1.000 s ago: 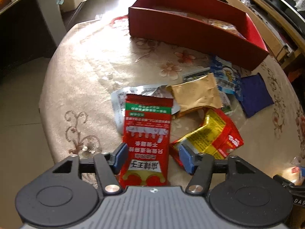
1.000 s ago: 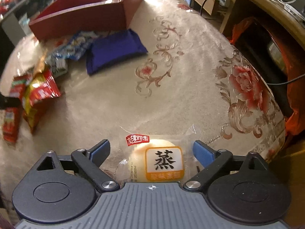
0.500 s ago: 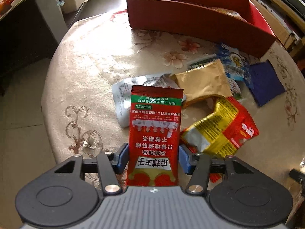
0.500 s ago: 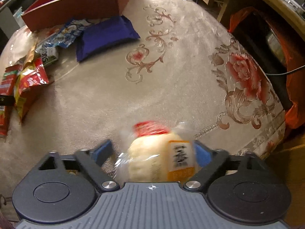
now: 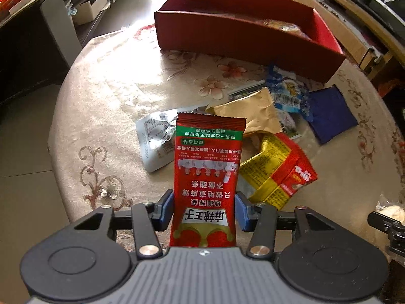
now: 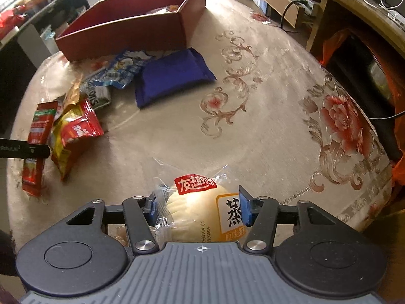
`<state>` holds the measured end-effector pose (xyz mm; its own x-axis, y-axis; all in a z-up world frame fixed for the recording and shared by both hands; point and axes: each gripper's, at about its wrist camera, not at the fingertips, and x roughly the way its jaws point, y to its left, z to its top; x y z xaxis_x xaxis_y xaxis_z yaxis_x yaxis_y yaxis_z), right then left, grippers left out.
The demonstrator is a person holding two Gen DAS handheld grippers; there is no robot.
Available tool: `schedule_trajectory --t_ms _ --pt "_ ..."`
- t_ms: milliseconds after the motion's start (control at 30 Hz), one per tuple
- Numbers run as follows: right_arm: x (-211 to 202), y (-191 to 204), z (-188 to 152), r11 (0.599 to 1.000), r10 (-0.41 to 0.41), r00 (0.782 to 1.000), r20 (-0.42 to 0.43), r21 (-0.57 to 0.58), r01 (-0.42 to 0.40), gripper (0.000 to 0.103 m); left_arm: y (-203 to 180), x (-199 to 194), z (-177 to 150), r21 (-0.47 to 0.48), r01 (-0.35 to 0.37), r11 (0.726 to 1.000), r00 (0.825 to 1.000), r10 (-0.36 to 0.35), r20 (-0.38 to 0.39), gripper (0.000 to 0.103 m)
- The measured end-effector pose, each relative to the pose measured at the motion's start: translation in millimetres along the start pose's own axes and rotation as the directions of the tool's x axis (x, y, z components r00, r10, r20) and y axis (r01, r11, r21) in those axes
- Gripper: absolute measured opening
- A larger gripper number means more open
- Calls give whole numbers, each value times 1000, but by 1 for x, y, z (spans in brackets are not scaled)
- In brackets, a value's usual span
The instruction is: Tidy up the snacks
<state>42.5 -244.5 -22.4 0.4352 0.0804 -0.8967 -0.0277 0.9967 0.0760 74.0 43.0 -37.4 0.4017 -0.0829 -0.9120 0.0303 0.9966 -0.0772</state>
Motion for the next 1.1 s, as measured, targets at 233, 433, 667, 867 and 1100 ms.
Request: schedule_trajectory --t_ms 233,433,667,867,1100 --pt "-7 6 8 1000 1 999 41 -7 -1 61 -8 -9 2 19 9 1000 999 -10 31 48" --pt "-6 24 12 998 18 999 50 -61 -15 60 -20 -18 1 63 -3 998 997 -2 72 48" --pt "-10 33 18 997 10 997 78 -75 -4 60 -30 -26 3 102 -19 995 994 7 112 48" --pt "-12 44 27 995 6 994 107 -96 5 60 -38 -29 4 129 -43 991 990 25 139 48" --pt "-14 49 37 994 2 992 128 -105 12 60 -43 -30 6 145 -44 989 989 23 144 48"
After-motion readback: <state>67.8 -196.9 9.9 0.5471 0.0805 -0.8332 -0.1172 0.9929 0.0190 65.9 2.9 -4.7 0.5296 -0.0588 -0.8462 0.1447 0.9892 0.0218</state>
